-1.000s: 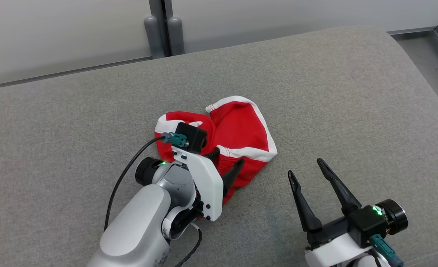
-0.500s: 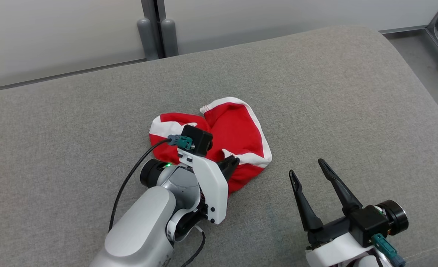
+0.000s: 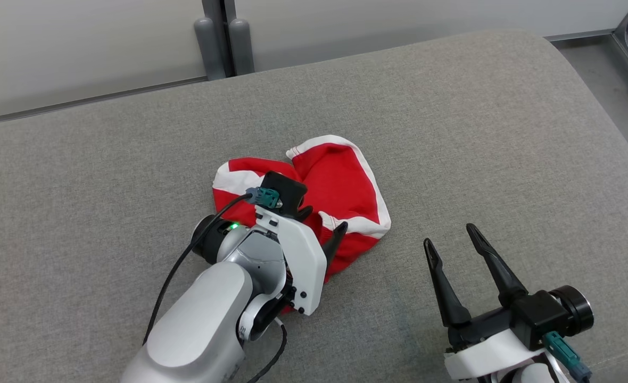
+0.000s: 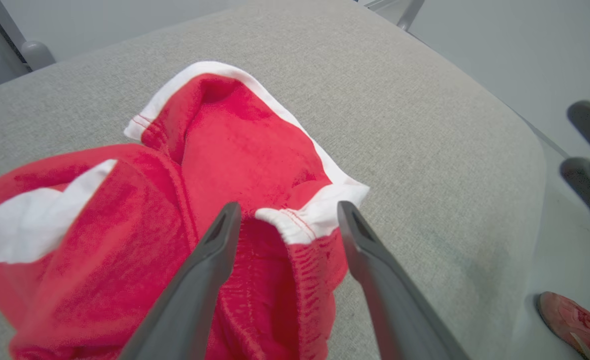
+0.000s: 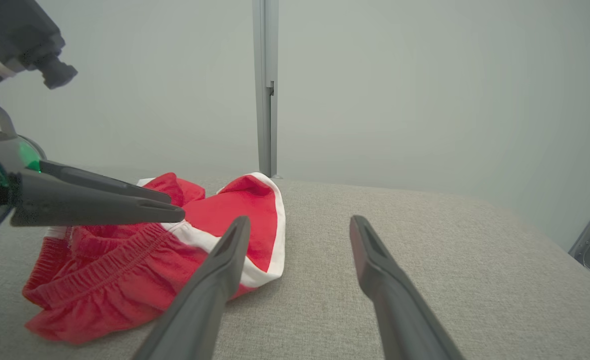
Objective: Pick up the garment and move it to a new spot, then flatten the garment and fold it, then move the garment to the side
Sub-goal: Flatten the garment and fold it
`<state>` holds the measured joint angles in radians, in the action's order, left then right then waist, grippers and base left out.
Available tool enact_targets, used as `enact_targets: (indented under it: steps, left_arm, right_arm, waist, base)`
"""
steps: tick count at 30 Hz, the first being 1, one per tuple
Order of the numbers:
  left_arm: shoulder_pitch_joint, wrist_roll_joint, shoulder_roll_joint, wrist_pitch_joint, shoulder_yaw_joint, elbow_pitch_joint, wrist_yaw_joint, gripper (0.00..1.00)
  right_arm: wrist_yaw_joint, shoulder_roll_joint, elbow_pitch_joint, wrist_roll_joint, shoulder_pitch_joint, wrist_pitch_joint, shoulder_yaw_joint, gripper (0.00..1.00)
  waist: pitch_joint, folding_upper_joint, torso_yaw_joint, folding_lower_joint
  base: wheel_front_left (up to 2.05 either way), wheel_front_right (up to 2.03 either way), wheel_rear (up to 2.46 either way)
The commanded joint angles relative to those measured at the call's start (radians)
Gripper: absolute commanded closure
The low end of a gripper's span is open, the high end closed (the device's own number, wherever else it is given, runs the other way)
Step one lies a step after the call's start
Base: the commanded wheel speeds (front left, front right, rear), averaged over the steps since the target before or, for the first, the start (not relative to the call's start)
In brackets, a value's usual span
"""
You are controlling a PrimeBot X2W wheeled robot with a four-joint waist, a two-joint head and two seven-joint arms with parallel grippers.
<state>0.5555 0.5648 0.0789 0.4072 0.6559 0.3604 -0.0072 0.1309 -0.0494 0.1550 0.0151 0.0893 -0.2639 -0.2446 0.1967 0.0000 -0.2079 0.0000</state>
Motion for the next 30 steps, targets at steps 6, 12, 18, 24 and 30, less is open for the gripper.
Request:
enact_targets:
  steps: [6,12,18,24,30]
  left_arm:
    - [-0.035,0.002,0.028,0.054,0.015,-0.055,0.018,0.03]
    - [-0.033,0.020,0.032,0.070,0.012,-0.087,0.022,0.31]
    - [-0.015,0.025,0.030,0.064,0.012,-0.090,0.014,0.26]
    - [-0.007,0.028,0.031,0.048,0.007,-0.096,0.012,0.33]
    - [0.000,0.036,0.034,0.047,0.009,-0.125,0.006,0.39]
  right_arm:
    - [0.000,-0.002,-0.009,0.012,0.012,-0.001,0.009,0.00]
    - [0.000,-0.002,-0.005,0.019,0.016,-0.001,0.006,0.00]
    - [0.000,-0.002,-0.004,0.025,0.021,-0.001,-0.006,0.00]
    - [0.000,-0.002,-0.001,0.027,0.021,-0.001,0.001,0.00]
    - [0.000,-0.002,-0.001,0.028,0.016,-0.001,0.006,0.00]
  waist:
    - [0.017,0.0000,-0.003,0.0000]
    - [0.031,0.0000,-0.012,0.0000]
    - [0.040,0.0000,-0.029,0.0000]
    - [0.045,0.0000,-0.041,0.0000]
    - [0.049,0.0000,-0.030,0.0000]
  base:
    - [0.00,0.00,0.00]
    - [0.00,0.00,0.00]
    - [0.00,0.00,0.00]
    - [0.00,0.00,0.00]
    - [0.00,0.00,0.00]
